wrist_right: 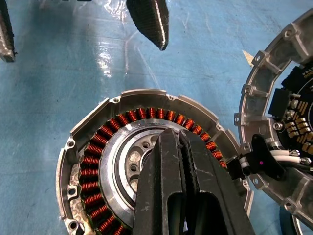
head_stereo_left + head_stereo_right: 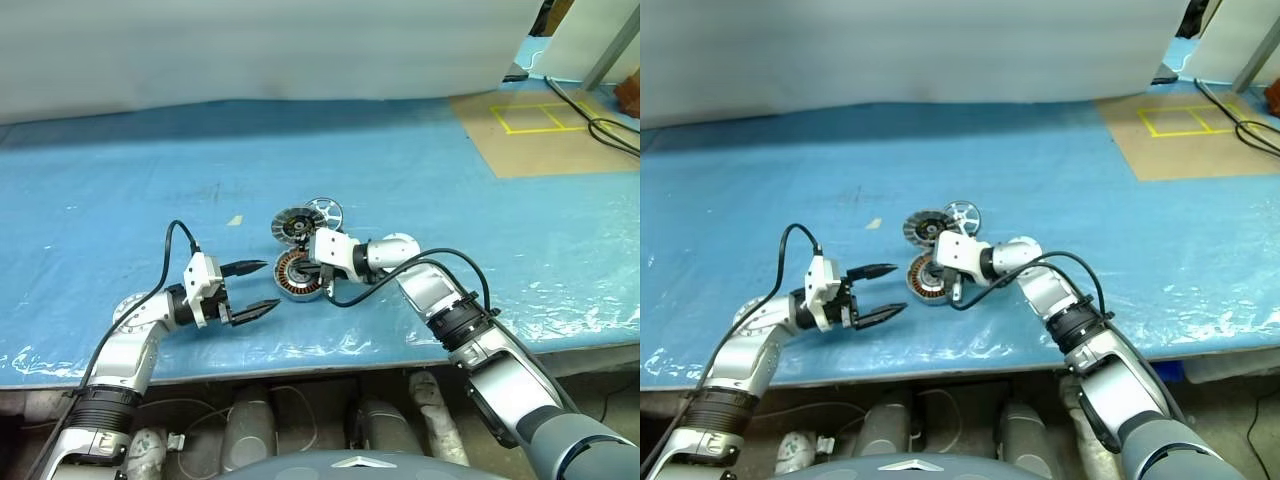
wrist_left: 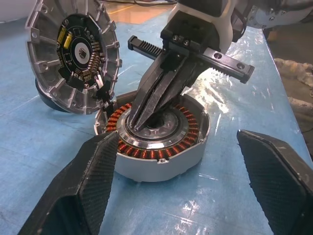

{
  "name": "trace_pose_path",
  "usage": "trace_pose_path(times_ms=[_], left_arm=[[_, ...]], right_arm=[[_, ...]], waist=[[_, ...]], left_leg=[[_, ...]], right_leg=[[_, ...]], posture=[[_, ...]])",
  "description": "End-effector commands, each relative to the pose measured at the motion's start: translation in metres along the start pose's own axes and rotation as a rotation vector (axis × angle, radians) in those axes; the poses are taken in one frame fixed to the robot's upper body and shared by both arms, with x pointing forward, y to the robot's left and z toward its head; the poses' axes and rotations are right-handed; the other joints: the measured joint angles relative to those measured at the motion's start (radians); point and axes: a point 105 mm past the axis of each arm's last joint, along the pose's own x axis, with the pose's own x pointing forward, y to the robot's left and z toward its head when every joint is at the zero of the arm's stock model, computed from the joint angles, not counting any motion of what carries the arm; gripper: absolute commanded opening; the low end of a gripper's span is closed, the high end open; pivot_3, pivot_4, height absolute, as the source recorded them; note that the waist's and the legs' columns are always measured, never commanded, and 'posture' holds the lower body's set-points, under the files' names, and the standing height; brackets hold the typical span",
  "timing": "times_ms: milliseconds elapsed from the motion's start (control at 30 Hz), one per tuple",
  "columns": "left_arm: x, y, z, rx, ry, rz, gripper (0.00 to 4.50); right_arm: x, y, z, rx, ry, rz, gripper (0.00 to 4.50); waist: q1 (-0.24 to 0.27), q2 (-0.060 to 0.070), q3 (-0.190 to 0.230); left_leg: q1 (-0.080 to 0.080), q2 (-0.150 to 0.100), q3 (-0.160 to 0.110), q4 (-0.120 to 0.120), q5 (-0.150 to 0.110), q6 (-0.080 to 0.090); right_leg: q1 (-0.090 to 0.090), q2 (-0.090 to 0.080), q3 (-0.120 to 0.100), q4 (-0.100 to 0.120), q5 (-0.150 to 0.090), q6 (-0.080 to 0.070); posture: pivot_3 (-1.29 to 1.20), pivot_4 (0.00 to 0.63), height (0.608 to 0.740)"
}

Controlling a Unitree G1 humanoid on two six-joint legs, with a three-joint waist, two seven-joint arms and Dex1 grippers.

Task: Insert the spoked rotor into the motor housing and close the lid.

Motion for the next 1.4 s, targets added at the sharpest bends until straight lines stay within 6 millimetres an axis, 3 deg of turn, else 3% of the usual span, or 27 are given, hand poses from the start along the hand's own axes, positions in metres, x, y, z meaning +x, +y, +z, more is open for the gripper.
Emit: trace_pose_path(times_ms=[33,200,300,500,600,833,1400], left_arm=[[0.002,0.001,0.006,0.025,-0.017,-0.002,4.08],[0.002,0.001,0.006,0.024,-0.016,-0.001,4.08],[0.002,0.002,0.006,0.025,-0.017,0.001,4.08],[0.001,0.003,0.006,0.025,-0.018,0.002,4.08],[0.001,0.004,0.007,0.026,-0.02,0.003,4.08],[0.003,0.004,0.009,0.028,-0.023,0.002,4.08],[0.002,0.002,0.006,0.023,-0.02,0.001,4.08]], right_arm=[[-0.003,0.033,-0.055,0.034,0.21,0.111,0.06],[-0.012,0.036,-0.064,0.125,0.21,0.098,0.06],[-0.014,0.029,-0.058,0.194,0.166,0.062,0.06],[-0.032,-0.017,0.015,0.388,-0.226,-0.063,0.06],[-0.036,-0.019,0.028,0.395,-0.253,-0.042,0.06],[-0.026,-0.008,0.023,0.36,-0.177,-0.003,0.06],[-0.008,-0.004,0.008,0.128,-0.003,0.064,0.06]], waist=[[0.0,-0.001,-0.001],[0.005,-0.001,-0.004],[0.006,-0.001,-0.005],[0.012,-0.002,-0.003],[0.01,-0.002,-0.003],[0.0,-0.002,-0.003],[-0.002,-0.002,-0.003]], left_leg=[[0.003,-0.001,0.0,-0.003,0.0,0.0],[0.005,-0.002,0.001,-0.009,0.0,0.0],[0.005,-0.002,0.001,-0.01,0.0,0.0],[0.002,-0.002,0.001,-0.01,0.0,0.0],[-0.008,-0.001,0.001,-0.01,0.0,0.0],[-0.026,0.0,0.0,-0.009,0.003,-0.004],[-0.025,0.001,0.0,-0.003,0.003,-0.004]], right_leg=[[0.002,0.0,0.0,-0.003,0.0,0.0],[0.005,0.0,0.0,-0.008,0.0,0.0],[0.006,-0.001,0.0,-0.01,0.0,0.0],[0.002,0.0,0.0,-0.009,0.0,0.0],[-0.008,0.001,-0.001,-0.008,0.0,0.0],[-0.025,0.002,-0.004,-0.003,0.003,0.004],[-0.023,0.002,-0.004,0.0,0.003,0.004]], posture=[[0.0,0.15,0.74],[0.0,0.15,0.74],[0.0,0.15,0.74],[0.0,0.15,0.74],[0.0,0.15,0.74],[0.0,0.15,0.74],[0.0,0.15,0.74]])
